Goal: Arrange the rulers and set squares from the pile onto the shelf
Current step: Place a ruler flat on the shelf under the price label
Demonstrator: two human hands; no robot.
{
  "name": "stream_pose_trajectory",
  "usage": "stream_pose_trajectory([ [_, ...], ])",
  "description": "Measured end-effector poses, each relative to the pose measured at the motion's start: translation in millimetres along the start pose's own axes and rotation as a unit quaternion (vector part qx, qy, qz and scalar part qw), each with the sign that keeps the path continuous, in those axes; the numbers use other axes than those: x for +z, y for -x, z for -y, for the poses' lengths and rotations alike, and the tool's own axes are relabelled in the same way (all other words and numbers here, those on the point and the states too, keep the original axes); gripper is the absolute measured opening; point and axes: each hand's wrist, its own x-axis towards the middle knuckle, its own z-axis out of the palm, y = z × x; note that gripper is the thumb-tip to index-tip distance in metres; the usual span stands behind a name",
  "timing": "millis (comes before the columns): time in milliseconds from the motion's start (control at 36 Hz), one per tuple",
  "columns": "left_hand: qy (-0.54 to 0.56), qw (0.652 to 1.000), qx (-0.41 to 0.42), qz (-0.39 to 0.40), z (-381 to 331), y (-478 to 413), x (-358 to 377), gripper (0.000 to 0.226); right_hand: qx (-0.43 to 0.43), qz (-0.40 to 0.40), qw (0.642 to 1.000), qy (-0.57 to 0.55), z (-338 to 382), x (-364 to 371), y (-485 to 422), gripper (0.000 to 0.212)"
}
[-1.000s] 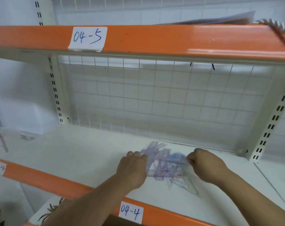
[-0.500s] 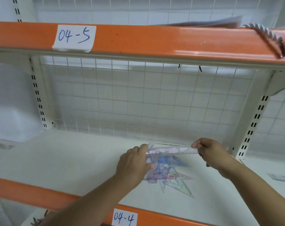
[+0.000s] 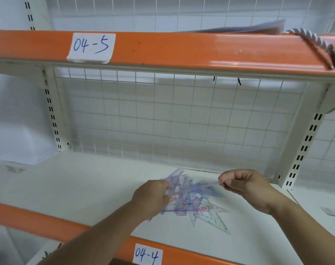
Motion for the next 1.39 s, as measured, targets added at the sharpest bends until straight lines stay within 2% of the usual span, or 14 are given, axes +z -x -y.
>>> stream_pose_trajectory([
  [139, -0.073, 0.997, 0.006, 0.000, -1, 0, 3, 0.018, -0.027, 0.014, 0.995, 0.095, -3, 1, 2, 0.027],
  [222, -0.042, 0.999, 0.020, -0.004, -2, 1, 0, 0.036, -0.036, 0.018, 0.994, 0.100, -3, 3, 5, 0.030],
  [278, -0.005, 0.999, 0.039, 0.022, -3, 2, -2, 0.049, -0.040, 0.016, 0.995, 0.091, -3, 4, 7, 0.033],
  [361, 0.052, 0.994, 0.044, 0.089, -5, 5, -2, 0.038, -0.040, 0.015, 0.996, 0.078, -4, 4, 10, 0.035],
  [444, 0.024, 0.992, 0.049, 0.114, -5, 7, 1, 0.040, -0.028, 0.000, 0.997, 0.070, -7, 1, 11, 0.030],
  [528, -0.038, 0.995, 0.052, 0.076, -9, 9, 3, 0.036, -0.020, 0.002, 0.995, 0.095, -6, 2, 14, 0.029],
  [583, -0.063, 0.997, 0.045, 0.031, -12, 8, 6, 0.027, -0.042, 0.005, 0.985, 0.168, -6, 5, 15, 0.028],
  [639, -0.081, 0.996, 0.045, 0.001, -15, 8, 6, 0.025, -0.098, -0.004, 0.942, 0.321, -7, 12, 14, 0.021],
  [694, -0.096, 0.994, 0.051, -0.018, -19, 8, 5, 0.027, -0.196, -0.060, 0.843, 0.497, -11, 20, 13, 0.019],
  [778, -0.131, 0.989, 0.065, -0.029, -23, 8, 5, 0.030, -0.286, -0.089, 0.721, 0.626, -15, 36, 14, 0.034],
  [917, -0.162, 0.984, 0.066, -0.041, -24, 10, 4, 0.033, -0.285, -0.070, 0.634, 0.715, -15, 59, 19, 0.024],
  [1139, -0.167, 0.982, 0.076, -0.041, -21, 14, 1, 0.034, -0.264, -0.074, 0.628, 0.729, -17, 67, 26, 0.028],
  [1278, -0.119, 0.991, 0.059, -0.023, -15, 13, 1, 0.046, -0.234, -0.089, 0.649, 0.719, -18, 65, 29, 0.035],
  [1389, -0.104, 0.992, 0.063, -0.030, -12, 12, -1, 0.036, -0.227, -0.104, 0.664, 0.705, -22, 61, 32, 0.035],
])
